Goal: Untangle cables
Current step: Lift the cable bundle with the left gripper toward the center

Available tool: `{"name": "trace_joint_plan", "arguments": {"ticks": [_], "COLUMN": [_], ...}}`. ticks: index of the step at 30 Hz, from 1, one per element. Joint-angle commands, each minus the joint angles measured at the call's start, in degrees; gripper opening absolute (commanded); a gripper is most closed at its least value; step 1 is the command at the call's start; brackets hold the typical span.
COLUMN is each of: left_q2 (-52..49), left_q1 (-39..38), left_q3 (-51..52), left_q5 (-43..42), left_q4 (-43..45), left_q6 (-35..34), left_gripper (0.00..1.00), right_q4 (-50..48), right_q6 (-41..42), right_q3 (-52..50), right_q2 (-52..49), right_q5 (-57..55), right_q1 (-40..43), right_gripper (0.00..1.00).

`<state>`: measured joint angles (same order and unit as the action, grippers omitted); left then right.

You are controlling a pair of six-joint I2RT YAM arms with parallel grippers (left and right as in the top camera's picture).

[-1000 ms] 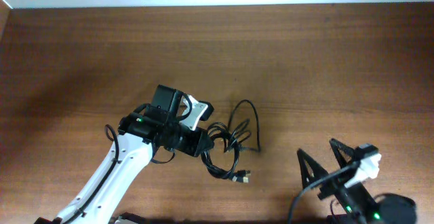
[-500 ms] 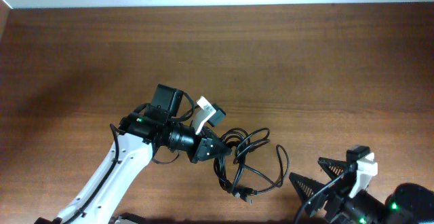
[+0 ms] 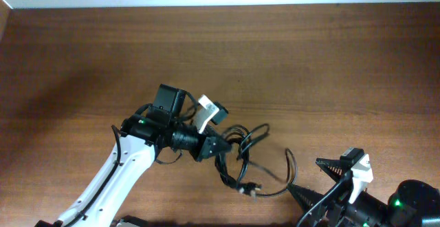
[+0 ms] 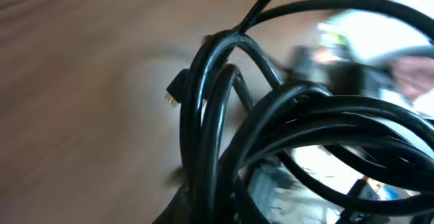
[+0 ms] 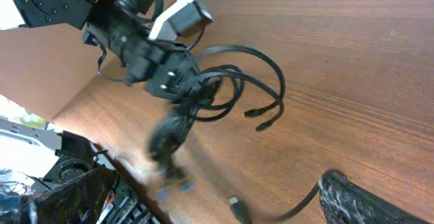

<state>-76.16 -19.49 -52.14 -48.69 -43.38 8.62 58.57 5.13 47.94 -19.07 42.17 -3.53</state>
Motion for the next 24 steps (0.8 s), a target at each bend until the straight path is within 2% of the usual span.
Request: {"name": "trace_joint_plan", "arguments": {"ticks": [1,4,8,13,17,20,24], "left_q2": [1.3,1.9,4.7,8.4,9.8,10.1,10.1], "left_q1": [0.1,0.1,0.1,0.1,0.0,-2.0,-7.2], "left_q3": [-0.7,-2.0,-3.6,-4.0,-4.0,-4.0,-4.0], "left_q5": [24.1,29.5,36.2,41.1,41.5,41.7,42.1], "left_q4": [0.3,0.3,0.3,0.6,2.2,3.3,4.0], "left_q6": [-12.2,-14.1,-14.6,-14.9,-14.8,-10.6,-1.0], "left_gripper": [0.00,0.00,0.00,0.00,0.00,0.00,0.00], "right_q4": [0.0,0.6,1.1,1.4,-0.7,-1.3,-2.3], "right_q6": [5.0,9.7,10.6,9.5,8.3,5.1,-0.7], "right_q3": [0.9,0.9,0.9,0.9,0.9,0.9,0.9], "right_q2": [-0.7,-2.4,-7.2,-14.5,-17.6,-18.7,-18.9], "right_q5": [0.6,-1.6,-2.1,1.2,4.7,5.3,5.2], "right_q1": [-0.2,-0.2,-0.2,-0.2,-0.3,-1.6,-4.5], "right_gripper": [0.99,0.99,0.99,0.99,0.99,0.99,0.99]}}
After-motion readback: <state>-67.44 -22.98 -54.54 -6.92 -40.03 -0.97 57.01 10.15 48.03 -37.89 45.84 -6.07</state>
